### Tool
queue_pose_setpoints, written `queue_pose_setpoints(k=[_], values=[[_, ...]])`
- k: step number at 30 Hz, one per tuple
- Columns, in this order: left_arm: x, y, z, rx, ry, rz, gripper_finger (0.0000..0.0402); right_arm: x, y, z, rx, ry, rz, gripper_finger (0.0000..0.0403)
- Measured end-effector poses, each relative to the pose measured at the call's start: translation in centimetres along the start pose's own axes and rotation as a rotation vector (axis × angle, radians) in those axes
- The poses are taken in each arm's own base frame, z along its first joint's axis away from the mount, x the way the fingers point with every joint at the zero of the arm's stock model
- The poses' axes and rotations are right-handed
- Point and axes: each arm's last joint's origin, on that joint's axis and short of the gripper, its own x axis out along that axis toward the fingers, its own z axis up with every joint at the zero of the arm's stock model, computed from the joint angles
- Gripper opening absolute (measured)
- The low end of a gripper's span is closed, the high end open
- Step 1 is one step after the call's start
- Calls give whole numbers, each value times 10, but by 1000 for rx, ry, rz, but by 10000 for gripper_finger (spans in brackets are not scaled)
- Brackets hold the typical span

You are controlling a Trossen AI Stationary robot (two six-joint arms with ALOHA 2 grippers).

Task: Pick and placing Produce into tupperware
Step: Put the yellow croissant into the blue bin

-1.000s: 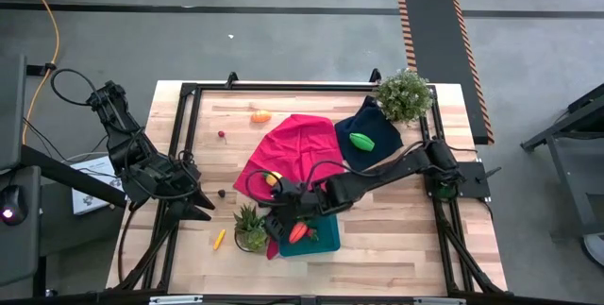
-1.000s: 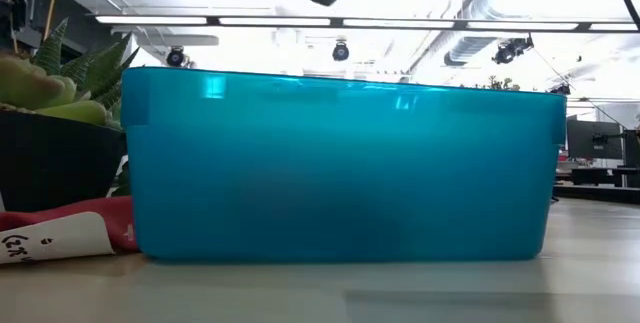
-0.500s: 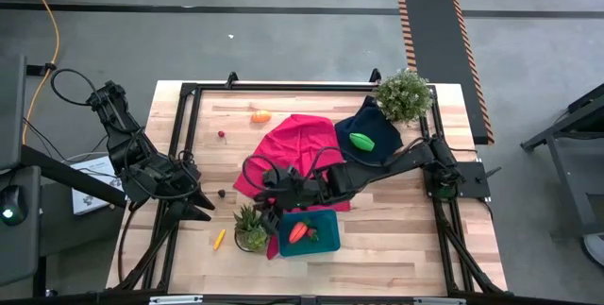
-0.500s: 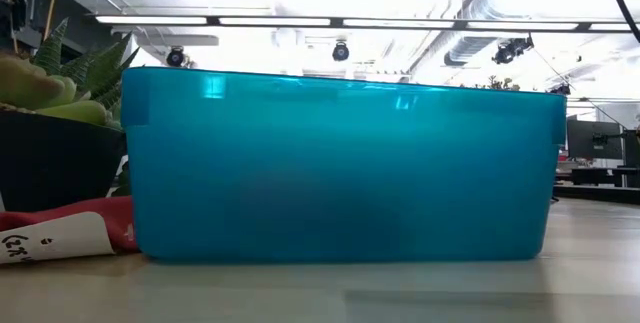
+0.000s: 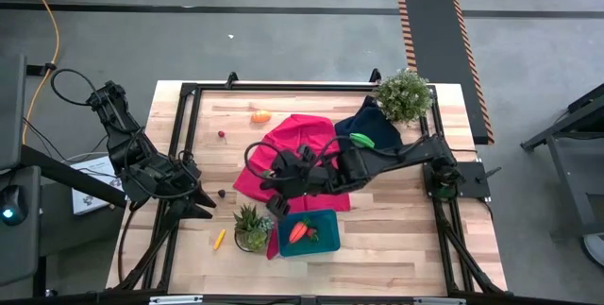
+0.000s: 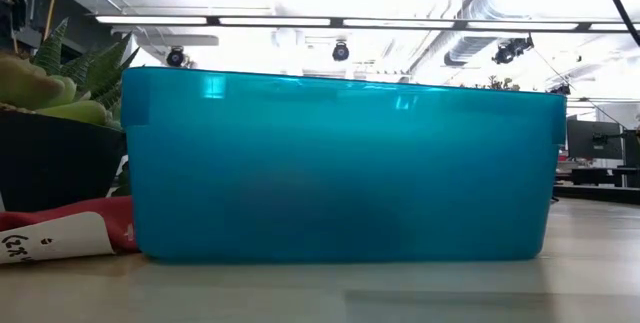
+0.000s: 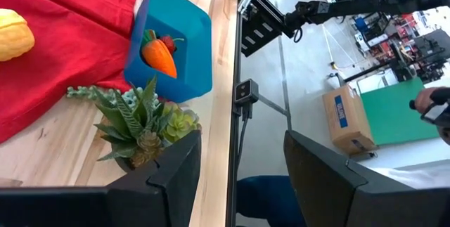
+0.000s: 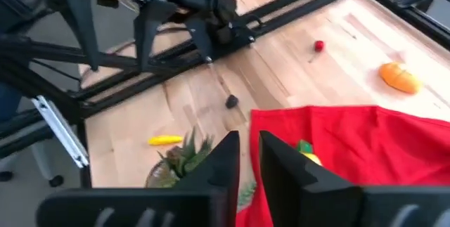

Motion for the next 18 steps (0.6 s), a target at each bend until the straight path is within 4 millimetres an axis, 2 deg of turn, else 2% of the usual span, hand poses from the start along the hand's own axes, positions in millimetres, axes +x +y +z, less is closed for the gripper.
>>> queue_pose_setpoints(k=[6,18], values=[[0,0,1,-1,-19,9,193,-3,-8,5,-11,19,-29,24],[-6,7,7,31,-215,120,193,-2,-29,-5,-48,143,-194,3]])
